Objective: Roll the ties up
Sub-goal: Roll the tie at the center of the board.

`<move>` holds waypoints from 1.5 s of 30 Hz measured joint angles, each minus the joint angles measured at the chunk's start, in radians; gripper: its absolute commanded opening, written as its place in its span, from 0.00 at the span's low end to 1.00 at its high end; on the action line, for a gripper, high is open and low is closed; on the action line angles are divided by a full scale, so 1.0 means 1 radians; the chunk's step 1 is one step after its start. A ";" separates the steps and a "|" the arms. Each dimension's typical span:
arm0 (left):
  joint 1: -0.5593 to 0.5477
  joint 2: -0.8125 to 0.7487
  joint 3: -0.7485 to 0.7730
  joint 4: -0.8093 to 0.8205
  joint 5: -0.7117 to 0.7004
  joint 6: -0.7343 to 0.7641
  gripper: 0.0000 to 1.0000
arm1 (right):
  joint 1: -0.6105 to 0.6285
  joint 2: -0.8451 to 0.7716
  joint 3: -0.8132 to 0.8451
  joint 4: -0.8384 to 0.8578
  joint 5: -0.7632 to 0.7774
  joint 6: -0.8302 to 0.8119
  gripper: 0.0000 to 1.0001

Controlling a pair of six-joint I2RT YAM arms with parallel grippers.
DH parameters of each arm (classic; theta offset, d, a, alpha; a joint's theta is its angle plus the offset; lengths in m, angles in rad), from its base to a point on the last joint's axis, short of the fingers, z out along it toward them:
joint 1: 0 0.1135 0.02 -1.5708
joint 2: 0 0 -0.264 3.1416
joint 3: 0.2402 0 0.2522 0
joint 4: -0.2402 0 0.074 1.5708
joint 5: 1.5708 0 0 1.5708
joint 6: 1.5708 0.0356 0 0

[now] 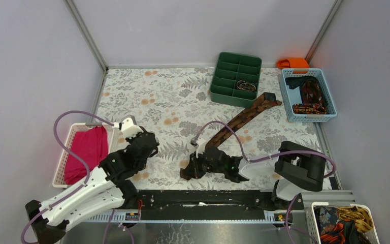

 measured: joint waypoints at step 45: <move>-0.184 0.311 -0.287 0.643 0.326 0.130 0.00 | -0.133 -0.137 -0.018 -0.264 0.187 -0.103 0.54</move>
